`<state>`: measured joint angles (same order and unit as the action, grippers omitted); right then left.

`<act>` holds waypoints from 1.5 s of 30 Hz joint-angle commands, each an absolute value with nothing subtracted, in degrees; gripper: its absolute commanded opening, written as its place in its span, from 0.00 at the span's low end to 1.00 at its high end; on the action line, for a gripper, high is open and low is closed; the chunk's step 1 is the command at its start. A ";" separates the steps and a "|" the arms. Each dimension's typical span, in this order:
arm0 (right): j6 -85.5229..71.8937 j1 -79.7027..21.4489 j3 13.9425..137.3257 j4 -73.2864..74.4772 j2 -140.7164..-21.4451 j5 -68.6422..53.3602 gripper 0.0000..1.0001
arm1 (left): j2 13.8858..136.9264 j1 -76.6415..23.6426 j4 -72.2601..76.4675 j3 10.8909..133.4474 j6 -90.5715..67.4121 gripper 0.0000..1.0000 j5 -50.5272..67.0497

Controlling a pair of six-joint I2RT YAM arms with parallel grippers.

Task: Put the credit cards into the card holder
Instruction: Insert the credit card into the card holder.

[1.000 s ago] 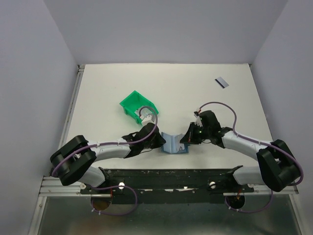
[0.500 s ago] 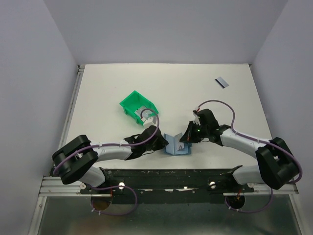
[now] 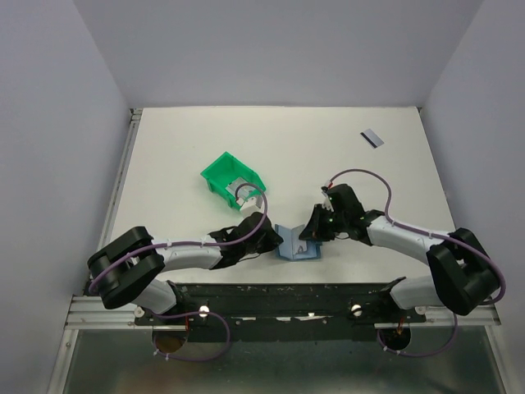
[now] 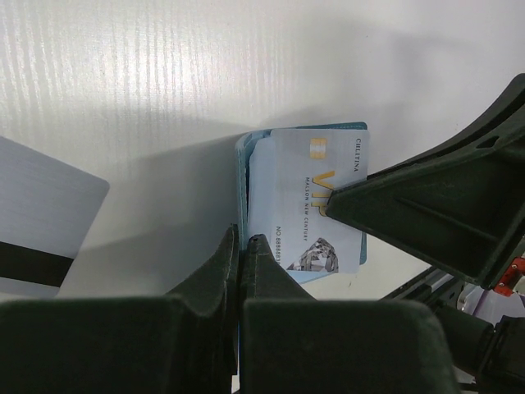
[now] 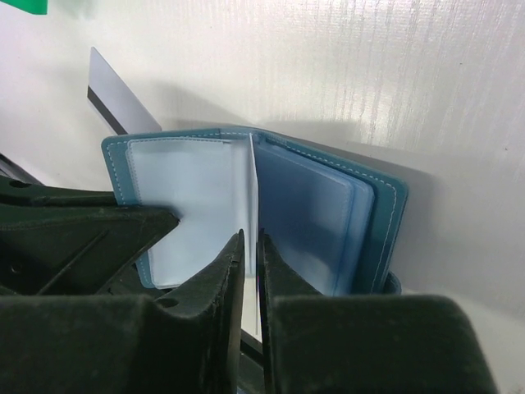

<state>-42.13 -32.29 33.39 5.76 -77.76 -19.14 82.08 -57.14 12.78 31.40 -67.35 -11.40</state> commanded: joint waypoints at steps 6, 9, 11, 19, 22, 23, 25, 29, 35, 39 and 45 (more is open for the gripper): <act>-42.80 -33.22 33.22 3.34 -79.54 -18.63 0.22 | 81.74 -57.92 12.48 31.03 -68.20 0.00 -13.62; -42.63 -33.31 33.22 3.60 -79.54 -18.46 0.08 | 81.65 -57.92 12.22 30.85 -68.29 0.00 -13.71; -42.45 -33.22 32.96 4.04 -78.84 -17.85 0.01 | 81.65 -57.92 12.22 30.68 -68.38 0.00 -13.80; -43.24 -33.22 28.13 0.62 -74.71 -18.28 0.00 | 82.44 -57.92 13.88 27.69 -69.26 0.00 -14.06; -44.12 -33.22 26.46 -3.42 -74.36 -19.60 0.00 | 82.62 -58.01 15.11 26.55 -69.26 0.00 -13.97; -44.47 -33.22 26.02 -4.30 -74.27 -20.21 0.00 | 82.70 -57.92 15.55 26.11 -69.34 0.00 -13.89; -44.91 -33.31 25.23 -6.05 -74.44 -21.09 0.00 | 82.79 -58.01 15.91 25.75 -69.26 0.00 -13.89; -46.14 -33.22 24.26 -8.87 -74.44 -22.59 0.01 | 83.14 -58.01 16.43 25.75 -68.91 0.00 -13.89; -46.67 -33.22 24.34 -9.41 -73.74 -23.20 0.00 | 84.02 -58.10 17.93 25.49 -67.94 0.00 -13.54; -46.67 -33.22 24.52 -9.49 -74.26 -23.64 0.00 | 84.55 -58.10 18.63 25.31 -67.59 0.00 -13.36; -46.85 -33.22 25.05 -8.01 -76.02 -23.12 0.00 | 84.55 -58.10 18.46 25.31 -67.41 0.00 -13.36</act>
<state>-46.52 -32.95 24.80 -8.16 -75.07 -22.81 83.61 -57.52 19.18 26.17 -68.49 -12.43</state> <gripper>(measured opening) 0.011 0.037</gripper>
